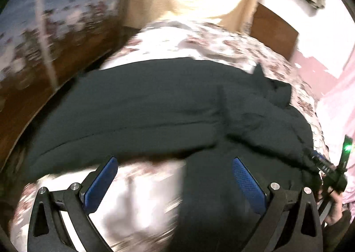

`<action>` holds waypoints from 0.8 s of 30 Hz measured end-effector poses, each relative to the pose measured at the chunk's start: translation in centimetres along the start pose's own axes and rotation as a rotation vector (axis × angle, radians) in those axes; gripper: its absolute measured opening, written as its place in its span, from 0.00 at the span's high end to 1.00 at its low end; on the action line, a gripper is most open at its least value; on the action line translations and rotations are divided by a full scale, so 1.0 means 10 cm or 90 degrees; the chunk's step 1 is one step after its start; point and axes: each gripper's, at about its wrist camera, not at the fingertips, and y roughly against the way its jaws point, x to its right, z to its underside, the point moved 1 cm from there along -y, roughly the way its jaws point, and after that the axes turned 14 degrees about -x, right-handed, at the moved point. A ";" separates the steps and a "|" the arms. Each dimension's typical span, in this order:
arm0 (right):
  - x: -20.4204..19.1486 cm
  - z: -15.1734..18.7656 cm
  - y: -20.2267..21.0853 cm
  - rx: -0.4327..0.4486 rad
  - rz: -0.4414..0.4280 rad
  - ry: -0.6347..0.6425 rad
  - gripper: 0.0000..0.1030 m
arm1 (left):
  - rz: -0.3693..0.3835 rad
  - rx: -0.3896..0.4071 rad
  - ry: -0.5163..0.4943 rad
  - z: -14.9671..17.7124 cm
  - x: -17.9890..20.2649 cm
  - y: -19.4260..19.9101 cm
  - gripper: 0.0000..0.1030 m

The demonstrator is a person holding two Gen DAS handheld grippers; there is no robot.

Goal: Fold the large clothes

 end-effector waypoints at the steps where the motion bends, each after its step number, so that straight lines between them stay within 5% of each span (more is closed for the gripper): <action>1: -0.13 -0.01 0.03 0.002 -0.009 0.014 0.16 | -0.008 -0.004 0.026 0.07 -0.20 0.06 0.00; 9: -1.63 -0.13 0.03 0.019 -0.014 0.185 0.16 | 0.060 -0.015 0.311 0.36 -1.54 0.06 0.00; 13: -2.18 -0.20 -0.15 0.034 0.038 0.209 0.16 | 0.061 -0.028 0.371 0.35 -1.79 -0.13 0.00; 18: -2.55 -0.30 -0.36 0.061 0.089 0.170 0.16 | 0.130 -0.027 0.449 0.31 -2.02 -0.33 0.00; 21: -2.56 -0.34 -0.47 0.063 0.110 0.161 0.16 | 0.164 -0.015 0.479 0.31 -2.12 -0.39 0.08; 24: -2.56 -0.31 -0.61 0.048 0.108 0.170 0.16 | 0.180 -0.004 0.493 0.30 -2.15 -0.43 0.29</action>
